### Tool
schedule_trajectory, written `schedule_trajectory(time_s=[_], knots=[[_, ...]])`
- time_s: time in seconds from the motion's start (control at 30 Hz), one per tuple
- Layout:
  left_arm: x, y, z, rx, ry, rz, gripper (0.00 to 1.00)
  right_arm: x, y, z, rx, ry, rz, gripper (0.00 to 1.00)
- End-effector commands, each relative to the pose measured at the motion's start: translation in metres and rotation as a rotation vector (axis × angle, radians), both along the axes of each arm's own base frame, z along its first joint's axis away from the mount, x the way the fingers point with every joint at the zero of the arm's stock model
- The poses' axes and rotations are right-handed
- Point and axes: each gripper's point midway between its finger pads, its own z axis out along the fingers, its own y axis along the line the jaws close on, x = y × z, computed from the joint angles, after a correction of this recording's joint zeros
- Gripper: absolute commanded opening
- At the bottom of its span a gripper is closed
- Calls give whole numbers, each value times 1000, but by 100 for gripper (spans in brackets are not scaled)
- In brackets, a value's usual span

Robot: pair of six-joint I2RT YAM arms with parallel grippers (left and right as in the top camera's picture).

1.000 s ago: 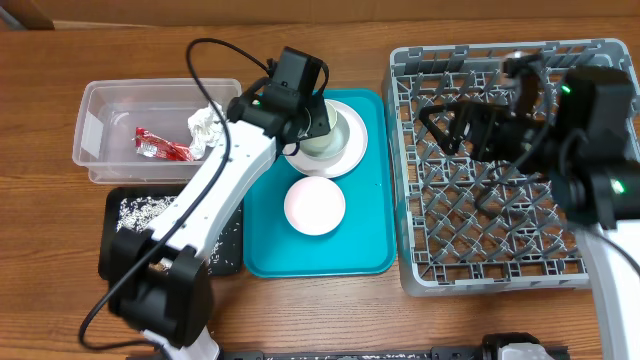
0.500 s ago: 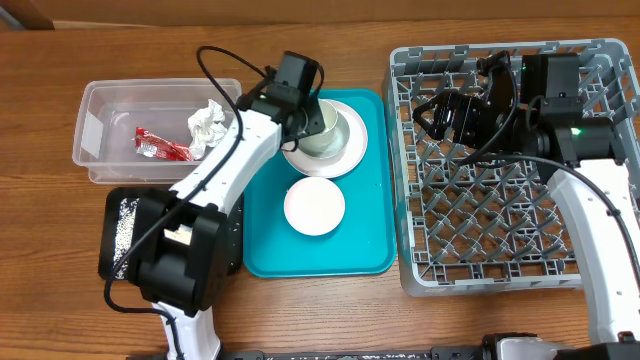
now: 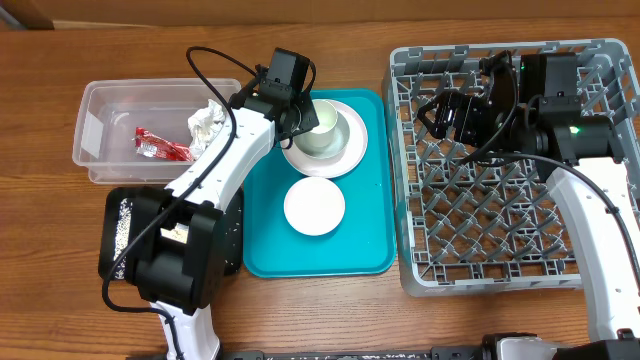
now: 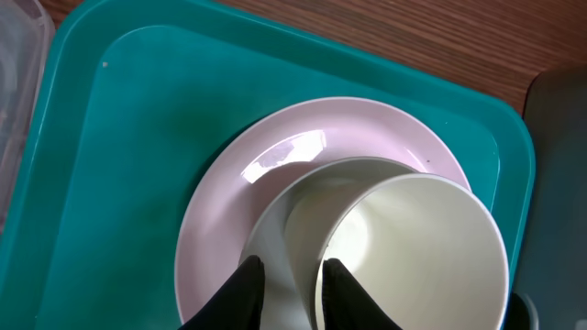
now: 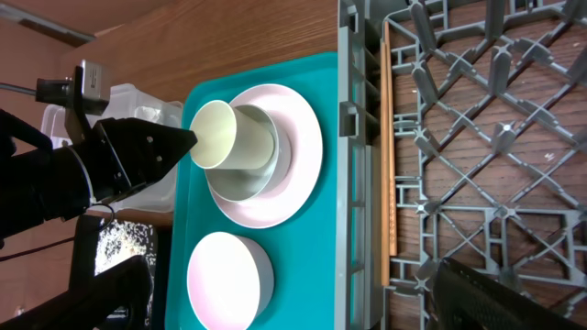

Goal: Sort waste into correct bins and load items into the dishwasher

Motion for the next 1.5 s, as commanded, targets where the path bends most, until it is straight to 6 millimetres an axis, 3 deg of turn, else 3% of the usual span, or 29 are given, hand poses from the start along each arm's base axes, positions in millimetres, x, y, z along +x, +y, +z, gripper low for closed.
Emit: schedule_trajectory(time_s=[0.0,0.33,0.67,1.13,1.37,1.47], knots=[[1,-1,-3,8,5,2,25,4,-2,7,-12,-23,-4,100],[-7,-13,-6,-44,35,-35,21,4,-2,6,-12,-23,-4,100],[-17,-10,-18,-33,76,-33,18,4,-2,6,-12,-19,-4,100],[-17,-11,-18,-43,80,-23,17,0,-2,3,-13,0,-4,100],[-25,-16,-21,-36,102,-37,13,0,-2,3,-13,3,-4,100],[-26,-18,-21,-36,102,-42,4,-1,-3,3,-13,5,-4,100]])
